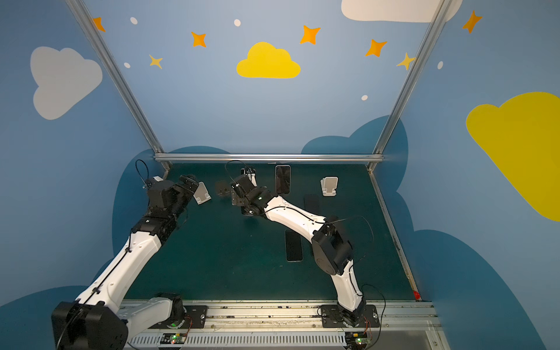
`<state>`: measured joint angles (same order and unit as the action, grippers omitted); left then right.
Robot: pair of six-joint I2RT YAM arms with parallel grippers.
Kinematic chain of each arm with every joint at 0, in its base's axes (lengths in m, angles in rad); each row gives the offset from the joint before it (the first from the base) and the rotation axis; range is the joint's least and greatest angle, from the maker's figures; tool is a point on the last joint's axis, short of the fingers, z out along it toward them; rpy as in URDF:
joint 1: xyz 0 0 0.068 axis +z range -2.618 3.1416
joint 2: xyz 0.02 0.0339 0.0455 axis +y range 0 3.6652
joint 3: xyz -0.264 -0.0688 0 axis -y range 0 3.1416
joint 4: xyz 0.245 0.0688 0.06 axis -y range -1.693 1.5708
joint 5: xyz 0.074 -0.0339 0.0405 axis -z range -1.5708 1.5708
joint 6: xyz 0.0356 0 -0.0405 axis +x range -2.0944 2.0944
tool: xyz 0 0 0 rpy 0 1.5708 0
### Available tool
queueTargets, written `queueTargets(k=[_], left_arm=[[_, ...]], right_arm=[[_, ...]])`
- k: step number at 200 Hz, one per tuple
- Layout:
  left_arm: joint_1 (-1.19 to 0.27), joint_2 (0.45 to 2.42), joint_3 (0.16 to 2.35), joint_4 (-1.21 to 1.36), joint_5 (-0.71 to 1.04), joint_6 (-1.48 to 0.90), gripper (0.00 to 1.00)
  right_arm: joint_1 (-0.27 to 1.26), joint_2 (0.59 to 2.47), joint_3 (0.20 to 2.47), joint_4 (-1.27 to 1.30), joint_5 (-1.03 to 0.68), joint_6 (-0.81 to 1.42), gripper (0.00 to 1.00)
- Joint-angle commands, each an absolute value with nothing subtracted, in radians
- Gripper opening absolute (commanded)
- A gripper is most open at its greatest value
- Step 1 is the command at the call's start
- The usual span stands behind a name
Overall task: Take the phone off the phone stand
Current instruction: 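Close the right gripper on the light-blue-edged phone and lift it off its stand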
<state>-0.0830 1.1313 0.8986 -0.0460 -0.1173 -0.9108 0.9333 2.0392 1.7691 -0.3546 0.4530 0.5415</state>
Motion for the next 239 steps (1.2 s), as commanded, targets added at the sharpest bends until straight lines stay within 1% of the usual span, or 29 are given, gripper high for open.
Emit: queueTargets(k=[1,102,133,157,189,239], left_arm=[[-0.067,1.137,0.896,-0.025,-0.097,-0.920,1.00],[-0.022,1.160,0.900,-0.012,-0.024,-0.957,1.00],[-0.008,1.161,0.899,-0.006,-0.007,-0.968,1.00],[0.001,1.162,0.899,-0.005,0.001,-0.973,1.00],[0.009,1.166,0.896,0.009,0.024,-0.976,1.00],[0.018,1.171,0.893,0.029,0.053,-0.981,1.00]], right_arm=[[0.928,2.061,1.801,-0.329,0.461,0.542,0.95],[0.899,2.139,1.841,-0.295,0.401,0.597,0.94],[0.899,2.147,1.838,-0.282,0.406,0.594,0.90],[0.900,2.155,1.839,-0.273,0.410,0.581,0.83],[0.903,2.157,1.838,-0.265,0.411,0.549,0.77],[0.914,2.116,1.793,-0.213,0.446,0.494,0.74]])
